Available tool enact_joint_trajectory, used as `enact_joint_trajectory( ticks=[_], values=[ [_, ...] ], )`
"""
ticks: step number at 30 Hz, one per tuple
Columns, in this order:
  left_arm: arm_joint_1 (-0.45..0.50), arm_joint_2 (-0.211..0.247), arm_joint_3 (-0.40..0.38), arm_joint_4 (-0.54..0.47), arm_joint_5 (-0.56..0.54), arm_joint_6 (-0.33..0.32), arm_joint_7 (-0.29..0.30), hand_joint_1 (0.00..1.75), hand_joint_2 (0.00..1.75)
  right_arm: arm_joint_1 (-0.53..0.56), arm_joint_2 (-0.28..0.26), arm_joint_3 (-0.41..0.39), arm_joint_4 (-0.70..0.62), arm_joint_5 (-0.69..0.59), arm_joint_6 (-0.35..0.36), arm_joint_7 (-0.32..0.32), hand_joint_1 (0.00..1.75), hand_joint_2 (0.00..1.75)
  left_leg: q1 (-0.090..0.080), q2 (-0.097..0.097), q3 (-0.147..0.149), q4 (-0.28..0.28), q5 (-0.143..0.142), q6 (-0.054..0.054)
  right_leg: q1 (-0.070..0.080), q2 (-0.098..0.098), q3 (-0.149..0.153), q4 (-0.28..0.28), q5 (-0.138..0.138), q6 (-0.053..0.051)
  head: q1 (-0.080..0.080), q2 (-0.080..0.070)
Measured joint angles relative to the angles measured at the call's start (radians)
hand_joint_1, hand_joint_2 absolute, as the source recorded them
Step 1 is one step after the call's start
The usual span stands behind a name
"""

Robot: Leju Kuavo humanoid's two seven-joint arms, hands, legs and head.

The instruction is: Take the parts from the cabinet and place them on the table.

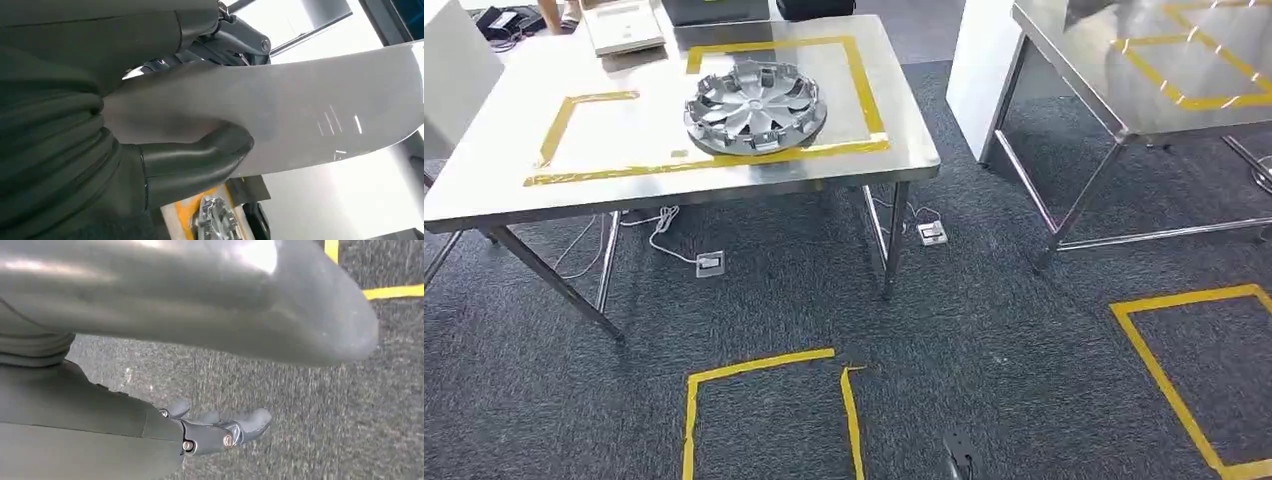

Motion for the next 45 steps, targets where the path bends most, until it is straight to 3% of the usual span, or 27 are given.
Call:
enact_joint_trajectory(
  ticks=[2,4,5,6,7,9,10,11,12,16,19,20,21,23,25,26,27,29,31,33,35,36,38,40,41,42,45],
  values=[
    [-0.001,0.002,0.005,0.000,-0.001,0.000,-0.001,1.75,1.75,-0.001,0.000,0.000,0.000,0.001,0.000,0.000,0.00,0.00,0.001,0.005,-0.036,0.083,-0.038,-0.012,-0.001,-0.001,0.013,-0.004,-0.006,-0.009,-0.008,0.000],
    [0.006,0.001,0.008,0.002,-0.002,0.000,0.000,1.75,1.75,0.000,0.000,0.000,0.000,0.002,0.000,0.000,0.00,0.00,0.007,0.007,-0.121,0.236,-0.093,-0.022,-0.001,-0.001,0.022,-0.004,-0.014,-0.012,-0.008,0.000],
    [0.012,0.001,0.009,0.003,-0.002,-0.002,0.000,1.75,1.75,0.000,0.000,0.000,0.000,0.003,0.000,0.000,0.00,0.00,0.010,0.008,-0.155,0.287,-0.097,-0.026,-0.002,-0.001,0.027,-0.003,-0.019,-0.012,-0.009,0.000],
    [0.015,0.001,0.010,0.003,-0.002,-0.002,0.000,1.75,1.75,0.001,0.000,0.000,0.000,0.003,0.000,0.000,0.00,0.00,0.012,0.009,-0.163,0.286,-0.075,-0.028,-0.003,-0.001,0.034,-0.003,-0.025,-0.009,-0.009,0.000],
    [0.015,0.001,0.011,0.003,-0.002,-0.005,0.000,1.75,1.75,0.001,0.001,0.000,0.000,0.003,0.000,0.000,0.00,0.00,0.015,0.011,-0.148,0.239,-0.033,-0.030,-0.004,-0.001,0.041,-0.002,-0.031,-0.006,-0.009,0.000],
    [0.014,0.003,0.015,0.002,-0.004,-0.005,0.000,1.75,1.75,0.000,0.001,0.000,0.000,0.005,0.000,0.000,0.00,0.00,0.018,0.016,-0.075,0.074,0.065,-0.032,-0.010,0.000,0.059,0.002,-0.046,0.003,-0.009,0.000],
    [0.014,0.003,0.015,0.003,-0.004,-0.005,0.000,1.75,1.75,0.000,0.001,0.000,0.000,0.006,0.000,0.000,0.00,0.00,0.018,0.022,-0.049,0.020,0.069,-0.034,-0.009,0.000,0.062,0.002,-0.054,0.012,-0.011,0.000],
    [0.011,0.003,0.015,0.003,-0.005,-0.006,0.000,1.75,1.75,-0.001,0.000,0.000,0.000,0.008,0.000,0.000,0.00,0.00,0.008,0.020,-0.034,-0.002,0.054,-0.025,-0.004,0.002,0.059,0.008,-0.059,0.020,-0.023,0.000],
    [0.013,0.003,0.015,0.002,-0.005,-0.006,0.001,1.75,1.75,-0.001,0.000,0.000,0.000,0.008,0.000,0.000,0.00,0.00,0.009,0.019,-0.040,0.004,0.051,-0.009,-0.003,0.001,0.057,0.004,-0.058,0.025,-0.016,0.000],
    [0.017,0.005,0.021,-0.004,-0.005,-0.006,-0.001,1.75,1.75,-0.002,0.000,0.000,0.000,0.010,0.000,0.000,0.00,0.00,0.011,0.014,-0.030,0.000,0.041,0.023,-0.007,-0.002,0.058,0.022,-0.077,0.046,-0.013,0.000],
    [0.018,0.003,0.022,-0.006,-0.005,-0.006,-0.001,1.75,1.75,-0.001,0.000,0.000,0.000,0.011,0.000,0.000,0.00,0.00,0.006,0.014,-0.020,0.000,0.028,0.039,-0.002,-0.001,-0.072,0.248,-0.159,0.045,-0.009,0.000],
    [0.021,0.002,0.022,-0.006,-0.005,-0.006,-0.001,1.75,1.75,0.000,0.000,0.000,0.000,0.011,0.000,0.000,0.00,0.00,0.004,0.013,-0.017,0.000,0.024,0.041,0.000,-0.001,-0.114,0.306,-0.168,0.043,-0.009,0.000],
    [0.024,0.001,0.022,-0.006,-0.005,-0.006,-0.001,1.75,1.75,0.001,0.000,0.000,0.000,0.011,0.000,0.000,0.00,0.00,0.002,0.012,-0.012,0.000,0.020,0.042,0.000,-0.001,-0.137,0.323,-0.156,0.041,-0.009,0.000],
    [0.026,0.001,0.022,-0.007,-0.008,-0.006,0.000,1.75,1.75,0.001,0.000,0.000,0.000,0.011,-0.001,0.000,0.00,0.00,-0.001,0.009,0.006,0.000,0.008,0.039,0.003,-0.001,-0.111,0.223,-0.065,0.032,-0.009,0.000],
    [0.026,0.001,0.022,-0.010,-0.013,-0.006,0.000,1.75,1.75,0.001,0.000,0.000,0.000,0.011,-0.001,0.000,0.00,0.00,-0.002,0.008,0.022,0.000,-0.007,0.033,0.009,0.000,-0.041,0.045,0.033,0.015,-0.009,0.000],
    [0.025,0.000,0.022,-0.010,-0.016,-0.006,-0.001,1.75,1.75,0.000,0.000,0.000,0.000,0.011,-0.001,0.000,0.00,0.00,-0.010,0.006,0.025,0.005,-0.014,0.026,0.015,0.001,-0.025,0.019,0.012,0.013,-0.011,0.000],
    [0.027,0.000,0.022,-0.010,-0.017,-0.006,0.000,1.75,1.75,-0.002,0.000,0.000,0.000,0.011,-0.002,0.000,0.00,0.00,-0.010,0.003,0.025,0.003,-0.015,0.022,0.013,0.000,-0.021,0.016,0.009,0.014,-0.012,0.000],
    [0.027,0.000,0.023,-0.011,-0.018,-0.007,0.000,1.75,1.75,-0.001,0.000,0.000,0.000,0.011,-0.002,0.000,0.00,0.00,-0.006,0.004,0.029,-0.005,-0.016,0.010,0.016,0.002,-0.021,0.014,0.004,0.005,-0.012,0.000],
    [0.030,0.001,0.024,-0.017,-0.020,-0.007,0.000,1.75,1.75,0.000,0.005,0.000,0.000,0.011,-0.002,-0.001,0.00,0.00,-0.004,0.008,0.032,0.005,-0.026,-0.002,0.006,0.002,-0.002,-0.003,0.006,-0.005,-0.013,0.000],
    [0.026,0.001,0.026,-0.017,-0.023,-0.007,-0.001,1.75,1.75,-0.001,0.004,0.000,0.000,0.011,-0.002,-0.001,0.00,0.00,-0.001,0.010,-0.022,0.111,-0.071,-0.013,0.004,0.001,0.011,-0.006,-0.002,-0.017,-0.021,0.000],
    [0.035,-0.001,0.026,-0.015,-0.026,-0.007,0.000,1.75,1.75,-0.001,0.005,0.000,0.000,0.011,-0.002,-0.001,0.00,0.00,0.005,0.011,-0.120,0.268,-0.118,-0.022,0.004,0.001,0.023,-0.006,-0.014,-0.018,-0.022,0.000],
    [0.038,-0.002,0.026,-0.014,-0.026,-0.007,0.000,1.75,1.75,0.001,0.005,0.000,0.000,0.011,-0.002,-0.001,0.00,0.00,0.006,0.011,-0.147,0.299,-0.110,-0.025,0.004,0.002,0.030,-0.006,-0.020,-0.017,-0.021,0.000],
    [0.039,-0.002,0.027,-0.014,-0.029,-0.007,0.001,1.75,1.75,0.002,0.005,0.000,0.000,0.011,-0.002,-0.001,0.00,0.00,0.009,0.012,-0.132,0.225,-0.030,-0.026,0.003,0.002,0.048,-0.005,-0.034,-0.013,-0.022,0.000],
    [0.040,-0.002,0.029,-0.016,-0.034,-0.007,0.001,1.75,1.75,0.001,0.006,0.000,0.000,0.011,-0.002,-0.004,0.00,0.00,0.010,0.015,-0.059,0.049,0.077,-0.023,0.001,0.002,0.072,-0.005,-0.051,-0.005,-0.022,0.000],
    [0.040,-0.003,0.029,-0.016,-0.036,-0.006,0.000,1.75,1.75,0.001,0.006,0.000,0.000,0.011,-0.002,-0.005,0.00,0.00,0.003,0.017,-0.038,0.016,0.061,-0.019,0.006,0.003,0.073,-0.004,-0.060,0.004,-0.023,0.000],
    [0.041,-0.004,0.029,-0.019,-0.037,-0.006,0.001,1.75,1.75,-0.001,0.006,0.000,0.000,0.011,-0.002,-0.005,0.00,0.00,0.002,0.016,-0.024,-0.006,0.049,-0.003,0.006,0.004,0.071,-0.001,-0.065,0.009,-0.028,0.000],
    [0.047,-0.005,0.030,-0.022,-0.038,-0.006,0.001,1.75,1.75,-0.001,0.007,0.000,0.000,0.011,-0.002,-0.005,0.00,0.00,-0.001,0.013,-0.026,-0.002,0.040,0.018,0.005,0.000,0.078,-0.012,-0.071,0.026,-0.024,0.000]
  ],
)
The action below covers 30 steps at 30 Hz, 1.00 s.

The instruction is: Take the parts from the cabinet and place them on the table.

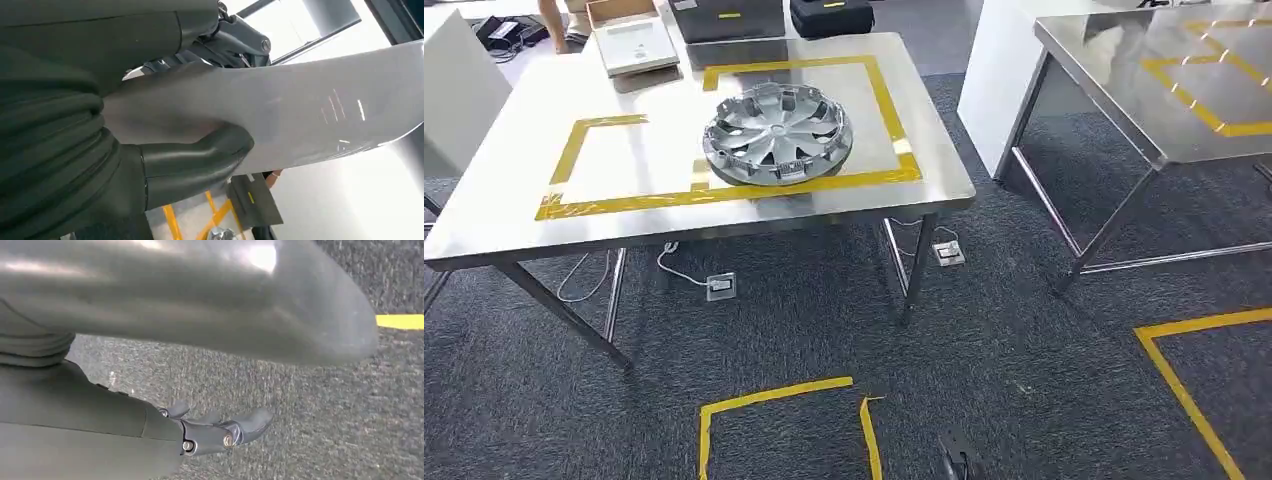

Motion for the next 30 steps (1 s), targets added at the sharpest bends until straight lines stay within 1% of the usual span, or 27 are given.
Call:
enact_joint_trajectory(
  ticks=[1,2,3,4,5,6,7,8,10,11,12,13,15,16,17,18,20,21,22,23,24,25,26,27,28,29,30],
  values=[
    [0.001,0.000,0.001,-0.003,0.000,0.000,0.000,1.75,1.75,-0.001,0.000,0.000,0.000,0.000,0.000,0.000,0.00,0.00,0.007,-0.001,0.010,-0.009,0.000,0.008,-0.003,0.000,0.003,0.009,-0.008,0.007,0.002,0.000],
    [0.000,0.000,0.001,-0.006,-0.001,0.000,-0.001,1.75,1.75,-0.001,0.000,0.000,0.000,0.000,0.000,-0.002,0.00,0.00,0.007,0.000,0.017,-0.011,-0.005,0.016,-0.001,0.000,-0.013,0.046,-0.021,0.010,0.002,0.000],
    [0.000,-0.002,0.001,-0.009,-0.002,0.000,-0.001,1.75,1.75,-0.002,0.001,0.000,0.000,0.000,0.000,-0.002,0.00,0.00,0.006,0.001,0.020,-0.011,-0.010,0.023,-0.001,0.000,-0.055,0.119,-0.051,0.012,0.005,0.000],
    [0.002,-0.005,0.001,-0.009,-0.002,0.000,-0.001,1.75,1.75,-0.001,0.001,0.000,0.000,0.000,0.000,-0.002,0.00,0.00,0.005,0.001,0.024,-0.010,-0.015,0.026,-0.001,0.000,-0.105,0.201,-0.082,0.013,0.004,0.000],
    [0.004,-0.009,0.001,-0.009,-0.002,0.000,-0.001,1.75,1.75,0.001,0.001,0.000,0.000,0.000,0.000,-0.002,0.00,0.00,0.004,0.001,0.028,-0.010,-0.021,0.028,-0.001,0.001,-0.154,0.274,-0.102,0.014,0.005,0.000],
    [0.006,-0.011,0.001,-0.009,-0.003,0.000,-0.001,1.75,1.75,0.003,0.001,0.000,0.000,0.000,0.000,-0.001,0.00,0.00,0.003,0.000,0.033,-0.009,-0.027,0.028,-0.001,0.001,-0.194,0.323,-0.104,0.014,0.005,0.000],
    [0.010,-0.013,0.001,-0.009,-0.003,0.000,-0.001,1.75,1.75,0.005,0.001,0.000,0.000,0.000,0.000,-0.001,0.00,0.00,0.003,-0.002,0.041,-0.008,-0.035,0.027,-0.001,0.001,-0.208,0.317,-0.075,0.013,0.005,0.000],
    [0.013,-0.014,0.001,-0.011,-0.007,0.000,-0.001,1.75,1.75,0.005,0.001,0.000,0.000,0.000,0.000,-0.002,0.00,0.00,0.003,-0.003,0.051,-0.007,-0.042,0.024,-0.001,0.000,-0.199,0.271,-0.030,0.011,0.005,0.000],
    [0.016,-0.018,0.002,-0.016,-0.011,0.002,0.000,1.75,1.75,0.005,0.001,0.000,0.000,0.000,0.000,-0.002,0.00,0.00,0.003,-0.003,0.076,-0.005,-0.062,0.018,-0.001,0.000,-0.135,0.094,0.092,0.003,0.005,0.000],
    [0.017,-0.019,0.002,-0.017,-0.012,0.002,0.000,1.75,1.75,0.006,0.001,0.000,0.000,0.000,0.000,-0.002,0.00,0.00,0.002,-0.002,0.073,-0.005,-0.070,0.014,0.000,0.001,-0.115,0.043,0.104,-0.002,0.005,0.000],
    [0.016,-0.020,0.003,-0.018,-0.013,0.002,0.000,1.75,1.75,0.005,0.001,0.000,0.000,0.000,0.000,-0.002,0.00,0.00,-0.005,-0.006,0.078,-0.001,-0.078,0.006,0.004,0.001,-0.096,0.017,0.083,-0.004,0.001,0.000],
    [0.018,-0.021,0.006,-0.019,-0.014,0.002,0.001,1.75,1.75,0.004,0.001,0.000,0.000,0.000,0.000,-0.002,0.00,0.00,-0.004,-0.005,0.078,-0.005,-0.078,0.002,0.002,0.001,-0.100,0.023,0.082,-0.007,0.000,0.000],
    [0.018,-0.023,0.009,-0.021,-0.015,0.002,0.001,1.75,1.75,0.004,0.001,0.000,0.000,0.000,0.000,-0.002,0.00,0.00,-0.001,-0.005,0.087,-0.013,-0.079,-0.010,0.007,0.003,-0.100,0.020,0.078,-0.016,0.001,0.000],
    [0.020,-0.022,0.011,-0.027,-0.017,0.002,0.001,1.75,1.75,0.003,0.002,0.000,0.000,0.000,0.000,-0.002,0.00,0.00,-0.001,-0.005,0.086,-0.014,-0.089,-0.017,-0.004,0.003,-0.087,0.009,0.080,-0.023,0.000,0.000],
    [0.021,-0.023,0.012,-0.029,-0.018,0.002,0.000,1.75,1.75,0.005,0.003,0.000,0.000,0.000,0.000,-0.002,0.00,0.00,0.000,-0.002,0.086,0.006,-0.096,-0.021,-0.003,0.003,-0.076,0.004,0.075,-0.030,-0.001,0.000],
    [0.017,-0.024,0.016,-0.029,-0.018,0.002,-0.001,1.75,1.75,0.004,0.002,0.000,0.000,0.000,-0.002,-0.002,0.00,0.00,0.001,-0.001,0.057,0.062,-0.117,-0.025,-0.004,0.002,-0.068,0.002,0.070,-0.036,-0.010,0.000],
    [0.025,-0.024,0.021,-0.028,-0.018,0.004,0.002,1.75,1.75,0.002,0.002,0.000,0.000,0.000,-0.003,-0.002,0.00,0.00,0.006,-0.001,-0.049,0.231,-0.165,-0.033,-0.004,0.003,-0.053,0.002,0.055,-0.040,-0.008,0.000],
    [0.031,-0.026,0.021,-0.027,-0.018,0.004,0.002,1.75,1.75,0.003,0.002,0.000,0.000,0.000,-0.003,-0.002,0.00,0.00,0.007,-0.001,-0.093,0.289,-0.169,-0.036,-0.004,0.003,-0.045,0.002,0.047,-0.039,-0.009,0.000],
    [0.034,-0.027,0.021,-0.027,-0.018,0.005,0.002,1.75,1.75,0.005,0.002,0.000,0.000,0.000,-0.003,-0.001,0.00,0.00,0.008,-0.001,-0.114,0.298,-0.148,-0.037,-0.004,0.003,-0.034,0.003,0.040,-0.038,-0.008,0.000],
    [0.036,-0.027,0.022,-0.027,-0.018,0.005,0.002,1.75,1.75,0.006,0.002,0.000,0.000,0.000,-0.003,-0.002,0.00,0.00,0.008,-0.001,-0.112,0.264,-0.107,-0.036,-0.005,0.003,-0.023,0.003,0.031,-0.036,-0.009,0.000],
    [0.035,-0.027,0.024,-0.027,-0.018,0.005,0.002,1.75,1.75,0.006,0.003,0.000,0.000,0.000,-0.003,-0.002,0.00,0.00,0.009,0.000,-0.087,0.186,-0.043,-0.034,-0.005,0.003,-0.008,0.003,0.021,-0.034,-0.009,0.000],
    [0.034,-0.027,0.025,-0.028,-0.018,0.005,0.002,1.75,1.75,0.006,0.003,0.000,0.000,0.000,-0.003,-0.002,0.00,0.00,0.009,0.000,-0.053,0.094,0.017,-0.031,-0.006,0.004,0.007,0.003,0.011,-0.030,-0.009,0.000],
    [0.035,-0.027,0.025,-0.028,-0.018,0.005,0.002,1.75,1.75,0.006,0.003,0.000,0.000,0.000,-0.005,-0.001,0.00,0.00,0.008,0.003,-0.030,0.024,0.044,-0.028,-0.005,0.003,0.007,0.002,0.001,-0.025,-0.009,0.000],
    [0.034,-0.027,0.026,-0.029,-0.018,0.005,0.002,1.75,1.75,0.003,0.003,0.000,0.000,0.000,-0.007,0.003,0.00,0.00,0.000,0.003,-0.008,0.006,0.017,-0.025,0.000,0.006,0.012,0.005,-0.010,-0.015,-0.015,0.000],
    [0.036,-0.027,0.027,-0.033,-0.018,0.006,0.003,1.75,1.75,0.002,0.003,0.000,0.000,0.000,-0.008,0.006,0.00,0.00,0.000,0.002,-0.004,0.005,0.006,-0.011,0.000,0.005,0.012,0.001,-0.011,-0.010,-0.015,0.000],
    [0.039,-0.027,0.029,-0.035,-0.018,0.007,0.002,1.75,1.75,0.002,0.003,0.000,0.000,0.001,-0.009,0.007,0.00,0.00,0.000,0.000,-0.005,-0.002,0.004,-0.006,0.000,0.003,0.019,0.000,-0.009,-0.005,-0.012,0.000],
    [0.040,-0.027,0.031,-0.036,-0.018,0.007,0.003,1.75,1.75,0.002,0.003,0.000,0.000,0.001,-0.011,0.012,0.00,0.00,0.000,-0.001,-0.004,-0.002,-0.001,0.002,0.002,0.003,0.025,0.004,-0.004,0.000,-0.008,0.000]
  ],
)
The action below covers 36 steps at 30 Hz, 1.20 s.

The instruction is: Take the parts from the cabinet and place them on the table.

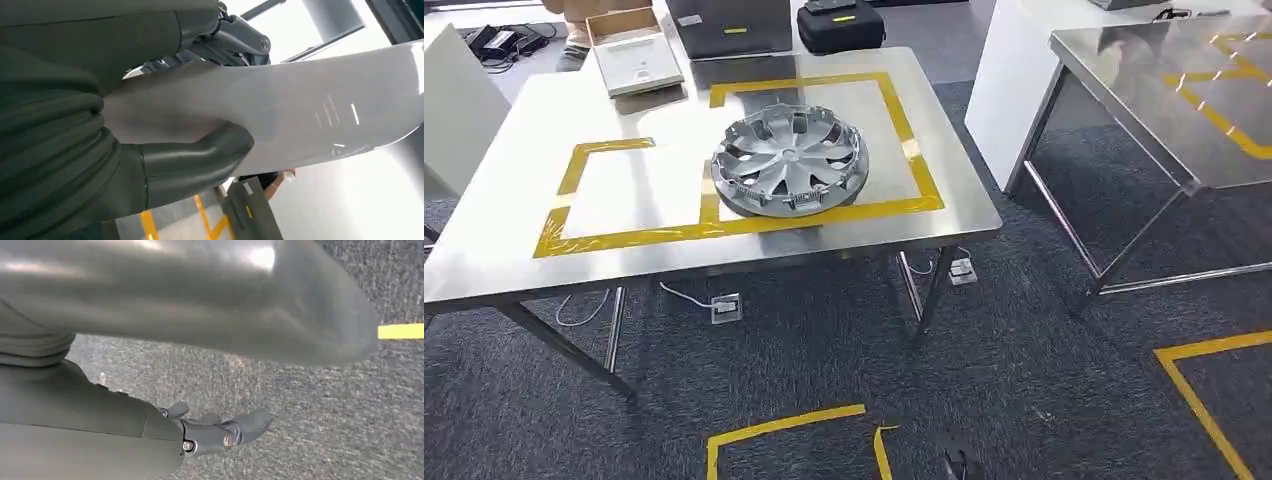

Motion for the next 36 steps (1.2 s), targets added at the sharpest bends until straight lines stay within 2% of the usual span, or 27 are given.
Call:
enact_joint_trajectory(
  ticks=[2,3,5,6,7,8,9,11,12,13,14,16,17,18,19,21,22,23,24,26,27,28,30,32,33,34,36],
  values=[
    [0.003,0.000,0.006,-0.008,0.000,0.000,-0.001,1.75,1.75,-0.002,0.000,0.000,0.000,0.001,-0.004,0.008,0.00,0.00,0.005,0.000,0.021,-0.005,-0.007,0.015,-0.005,-0.001,-0.003,0.023,-0.016,0.008,0.000,0.000],
    [0.002,0.000,0.010,-0.011,-0.001,0.000,-0.002,1.75,1.75,-0.003,0.000,0.000,0.000,0.003,-0.006,0.012,0.00,0.00,0.005,-0.001,0.026,-0.005,-0.011,0.022,-0.004,-0.001,-0.031,0.076,-0.034,0.011,0.001,0.000],
    [0.008,0.000,0.010,-0.012,-0.003,0.000,-0.001,1.75,1.75,-0.003,-0.001,0.000,0.000,0.008,-0.011,0.025,0.00,0.00,0.003,0.000,0.031,-0.005,-0.020,0.027,-0.004,-0.001,-0.129,0.225,-0.089,0.015,0.003,0.000],
    [0.014,0.000,0.010,-0.012,-0.003,0.000,-0.001,1.75,1.75,-0.001,-0.002,0.000,0.000,0.009,-0.013,0.032,0.00,0.00,0.001,-0.001,0.036,-0.005,-0.027,0.028,-0.004,-0.001,-0.178,0.286,-0.106,0.017,0.004,0.000],
    [0.018,-0.001,0.010,-0.012,-0.003,0.000,-0.001,1.75,1.75,0.002,-0.003,0.000,0.000,0.010,-0.016,0.042,0.00,0.00,0.000,-0.002,0.042,-0.004,-0.033,0.029,-0.003,-0.001,-0.206,0.304,-0.098,0.016,0.004,0.000],
    [0.020,-0.001,0.010,-0.012,-0.003,0.000,0.000,1.75,1.75,0.005,-0.006,0.000,0.000,0.011,-0.019,0.053,0.00,0.00,-0.001,-0.004,0.051,-0.003,-0.041,0.027,-0.002,-0.001,-0.211,0.277,-0.065,0.013,0.004,0.000],
    [0.023,0.000,0.011,-0.014,-0.004,0.000,0.000,1.75,1.75,0.007,-0.009,0.000,0.000,0.012,-0.021,0.063,0.00,0.00,-0.002,-0.005,0.062,-0.003,-0.049,0.025,-0.001,-0.001,-0.196,0.215,-0.012,0.008,0.005,0.000],
    [0.027,-0.001,0.015,-0.018,-0.005,0.000,0.000,1.75,1.75,0.010,-0.016,0.000,0.000,0.018,-0.027,0.079,0.00,0.00,-0.003,-0.004,0.086,-0.004,-0.066,0.020,0.004,-0.001,-0.139,0.043,0.112,-0.009,0.006,0.000],
    [0.030,-0.001,0.018,-0.017,-0.005,0.000,0.001,1.75,1.75,0.011,-0.022,0.000,0.000,0.019,-0.032,0.088,0.00,0.00,-0.006,-0.004,0.094,-0.005,-0.071,0.016,0.012,-0.002,-0.134,0.031,0.090,-0.014,0.003,0.000],
    [0.031,-0.001,0.021,-0.019,-0.005,0.000,0.002,1.75,1.75,0.009,-0.023,0.000,0.000,0.020,-0.038,0.098,0.00,0.00,-0.006,-0.006,0.089,-0.004,-0.075,0.009,0.014,-0.001,-0.130,0.015,0.053,-0.014,0.003,0.000],
    [0.036,0.000,0.023,-0.020,-0.005,0.001,0.004,1.75,1.75,0.011,-0.027,0.000,0.000,0.021,-0.042,0.109,0.00,0.00,-0.006,-0.004,0.090,-0.008,-0.081,0.002,0.012,0.000,-0.126,0.011,0.084,-0.019,0.003,0.000],
    [0.048,0.005,0.031,-0.029,-0.006,0.002,0.003,1.75,1.75,0.016,-0.036,0.000,0.000,0.023,-0.054,0.141,0.00,0.00,-0.008,-0.005,0.107,-0.001,-0.075,-0.011,0.008,0.000,-0.109,0.005,0.083,-0.032,0.004,0.000],
    [0.054,0.008,0.036,-0.033,-0.006,0.002,0.003,1.75,1.75,0.017,-0.040,0.000,0.000,0.023,-0.058,0.154,0.00,0.00,-0.007,-0.003,0.093,0.022,-0.076,-0.015,0.003,0.000,-0.095,-0.004,0.083,-0.035,0.005,0.000],
    [0.054,0.009,0.042,-0.034,-0.006,0.002,0.000,1.75,1.75,0.018,-0.049,0.000,0.000,0.023,-0.061,0.160,0.00,0.00,-0.006,-0.001,0.071,0.071,-0.079,-0.020,0.001,0.000,-0.085,-0.006,0.079,-0.040,-0.002,0.000],
    [0.054,0.009,0.048,-0.035,-0.006,0.003,0.001,1.75,1.75,0.017,-0.052,0.000,0.000,0.023,-0.063,0.169,0.00,0.00,-0.005,-0.001,0.029,0.140,-0.099,-0.024,0.000,0.000,-0.079,-0.007,0.074,-0.044,-0.003,0.000],
    [0.069,0.010,0.055,-0.035,-0.005,0.003,0.001,1.75,1.75,0.018,-0.063,-0.003,0.000,0.023,-0.069,0.184,0.00,0.00,0.001,-0.001,-0.063,0.268,-0.164,-0.034,-0.001,0.000,-0.068,-0.007,0.060,-0.046,-0.003,0.000],
    [0.076,0.011,0.057,-0.034,-0.003,0.003,0.001,1.75,1.75,0.019,-0.068,-0.005,0.000,0.021,-0.070,0.192,0.00,0.00,0.003,0.000,-0.094,0.297,-0.173,-0.034,-0.001,0.001,-0.061,-0.007,0.053,-0.045,-0.004,0.000],
    [0.080,0.012,0.059,-0.034,-0.001,0.003,0.001,1.75,1.75,0.021,-0.073,-0.008,0.000,0.020,-0.072,0.192,0.00,0.00,0.004,0.000,-0.102,0.282,-0.153,-0.033,-0.001,0.001,-0.053,-0.007,0.046,-0.044,-0.004,0.000],
    [0.081,0.014,0.063,-0.034,0.000,0.003,0.001,1.75,1.75,0.022,-0.074,-0.010,0.000,0.019,-0.072,0.197,0.00,0.00,0.004,0.000,-0.091,0.234,-0.109,-0.035,-0.001,0.001,-0.043,-0.007,0.039,-0.042,-0.004,0.000],
    [0.081,0.019,0.068,-0.034,0.001,0.003,-0.001,1.75,1.75,0.022,-0.077,-0.012,0.000,0.018,-0.072,0.203,0.00,0.00,0.005,0.001,-0.029,0.062,0.015,-0.029,-0.002,0.001,-0.018,-0.007,0.022,-0.037,-0.004,0.000],
    [0.081,0.020,0.069,-0.033,0.002,0.003,-0.002,1.75,1.75,0.024,-0.081,-0.015,0.000,0.017,-0.072,0.204,0.00,0.00,0.003,0.003,-0.016,0.009,0.040,-0.028,0.000,0.001,-0.020,-0.007,0.014,-0.031,-0.006,0.000],
    [0.080,0.020,0.069,-0.032,0.003,0.003,-0.002,1.75,1.75,0.023,-0.082,-0.016,0.000,0.017,-0.072,0.206,0.00,0.00,-0.001,0.007,-0.016,-0.003,-0.018,-0.020,0.003,0.002,-0.018,-0.001,0.010,-0.025,-0.014,0.000],
    [0.091,0.021,0.072,-0.035,0.003,0.002,-0.001,1.75,1.75,0.025,-0.084,-0.018,0.000,0.016,-0.072,0.211,0.00,0.00,-0.003,0.006,-0.013,0.007,0.012,-0.005,0.004,0.000,-0.021,-0.002,0.000,-0.012,-0.010,0.000],
    [0.096,0.022,0.079,-0.038,0.003,0.002,-0.002,1.75,1.75,0.025,-0.090,-0.019,0.000,0.016,-0.072,0.218,0.00,0.00,0.006,0.005,-0.004,0.001,0.010,0.006,0.004,-0.001,-0.013,0.001,-0.014,-0.001,-0.010,0.000],
    [0.095,0.024,0.081,-0.042,0.003,0.002,-0.003,1.75,1.75,0.025,-0.090,-0.019,0.000,0.015,-0.072,0.220,0.00,0.00,0.004,0.005,0.002,0.000,0.004,0.015,0.004,-0.001,-0.025,0.032,-0.027,0.004,-0.008,0.000],
    [0.096,0.025,0.082,-0.044,0.003,0.002,-0.003,1.75,1.75,0.023,-0.090,-0.019,0.000,0.015,-0.072,0.220,0.00,0.00,0.004,0.006,0.006,0.000,-0.001,0.022,0.002,-0.001,-0.062,0.099,-0.054,0.007,-0.003,0.000],
    [0.099,0.025,0.084,-0.044,0.003,0.002,-0.003,1.75,1.75,0.025,-0.093,-0.023,0.000,0.015,-0.072,0.220,0.00,0.00,0.002,0.006,0.012,0.001,-0.012,0.025,0.002,-0.001,-0.165,0.263,-0.110,0.011,-0.001,0.000]
  ],
)
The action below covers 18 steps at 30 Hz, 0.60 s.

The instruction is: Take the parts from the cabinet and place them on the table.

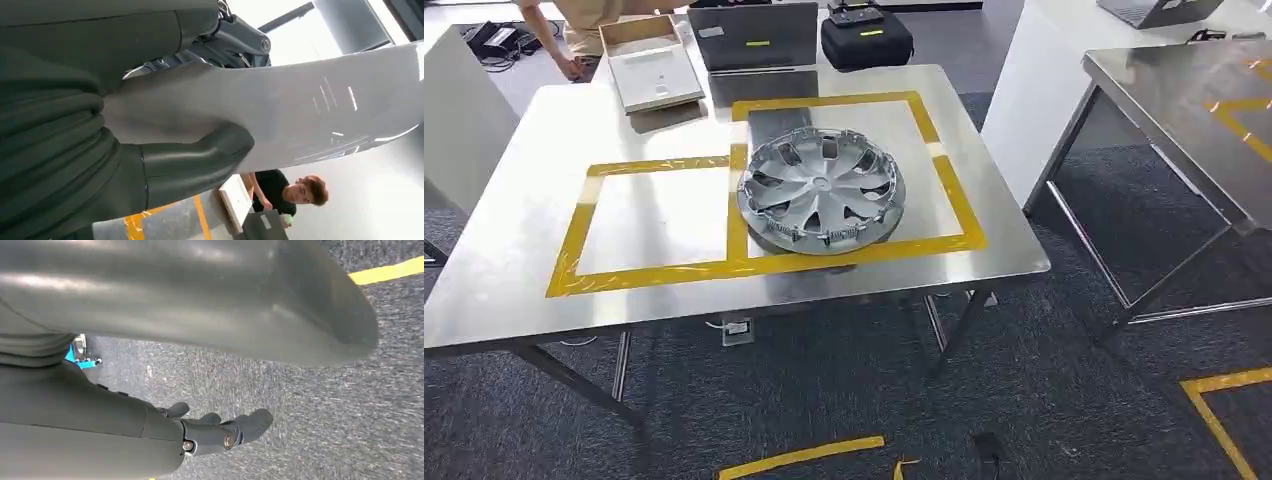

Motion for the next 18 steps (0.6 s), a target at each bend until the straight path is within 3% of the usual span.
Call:
enact_joint_trajectory(
  ticks=[1,2,3,5,6,7,10,12,13,16,17,18],
  values=[
    [0.004,0.000,0.000,0.000,0.000,0.000,0.000,1.75,1.75,0.003,0.000,-0.001,0.000,0.000,0.000,0.003,0.00,0.00,-0.001,-0.001,0.006,0.000,-0.006,0.001,0.000,0.000,-0.043,0.056,-0.005,0.000,0.000,0.000],
    [0.008,0.000,0.000,0.000,0.002,0.000,-0.001,1.75,1.75,0.005,0.000,-0.002,0.000,0.000,0.000,0.002,0.00,0.00,-0.001,-0.002,0.014,0.000,-0.013,0.000,0.000,0.000,-0.059,0.058,0.017,0.000,0.001,0.000],
    [0.012,0.000,0.002,0.000,0.003,0.000,-0.001,1.75,1.75,0.007,0.000,-0.002,0.000,0.000,0.000,0.000,0.00,0.00,-0.001,-0.004,0.025,0.000,-0.020,-0.001,0.000,0.000,-0.052,0.017,0.062,-0.003,0.001,0.000],
    [0.015,0.000,0.003,-0.001,0.004,0.000,-0.002,1.75,1.75,0.007,-0.001,-0.002,0.000,0.000,0.000,0.000,0.00,0.00,-0.001,-0.005,0.051,0.001,-0.038,-0.007,0.001,0.000,0.015,-0.168,0.188,-0.012,0.002,0.000],
    [0.017,0.000,0.005,-0.001,0.004,0.000,-0.002,1.75,1.75,0.008,-0.002,-0.002,0.000,0.001,0.000,0.000,0.00,0.00,-0.001,-0.004,0.046,0.000,-0.045,-0.011,0.003,0.000,0.034,-0.230,0.210,-0.019,0.002,0.000],
    [0.018,0.000,0.008,-0.003,0.005,0.000,-0.002,1.75,1.75,0.006,-0.002,-0.002,0.000,0.002,0.000,0.000,0.00,0.00,-0.008,-0.007,0.053,0.005,-0.052,-0.019,0.008,-0.001,0.050,-0.250,0.189,-0.020,-0.001,0.000],
    [0.028,0.000,0.012,-0.006,0.005,0.000,-0.002,1.75,1.75,0.007,-0.003,-0.002,0.000,0.003,0.000,0.000,0.00,0.00,-0.003,-0.007,0.057,-0.007,-0.051,-0.034,0.011,0.001,0.047,-0.248,0.183,-0.030,0.000,0.000],
    [0.036,0.002,0.013,-0.015,0.003,0.000,-0.002,1.75,1.75,0.007,-0.003,-0.002,0.000,0.003,0.002,0.000,0.00,0.00,-0.002,-0.004,0.061,0.004,-0.060,-0.045,0.001,0.000,0.070,-0.268,0.187,-0.041,0.002,0.000],
    [0.034,0.002,0.014,-0.017,0.001,0.000,-0.002,1.75,1.75,0.006,-0.003,-0.002,0.000,0.004,0.003,-0.001,0.00,0.00,-0.002,-0.005,0.039,0.050,-0.080,-0.049,-0.001,0.000,0.080,-0.272,0.181,-0.049,-0.005,0.000],
    [0.039,0.000,0.018,-0.014,-0.005,-0.001,0.003,1.75,1.75,0.005,-0.003,-0.002,0.000,0.004,0.003,0.000,0.00,0.00,0.004,-0.005,-0.094,0.266,-0.151,-0.061,-0.002,0.000,0.098,-0.272,0.165,-0.055,-0.003,0.000],
    [0.040,-0.003,0.018,-0.013,-0.007,-0.002,0.006,1.75,1.75,0.006,-0.003,-0.003,0.000,0.004,0.003,0.000,0.00,0.00,0.005,-0.005,-0.124,0.297,-0.141,-0.063,-0.002,0.001,0.105,-0.272,0.160,-0.054,-0.003,0.000],
    [0.040,-0.005,0.018,-0.011,-0.008,-0.003,0.008,1.75,1.75,0.007,-0.003,-0.003,0.000,0.004,0.003,0.000,0.00,0.00,0.006,-0.005,-0.125,0.276,-0.109,-0.063,-0.002,0.001,0.112,-0.272,0.154,-0.053,-0.003,0.000]
  ],
)
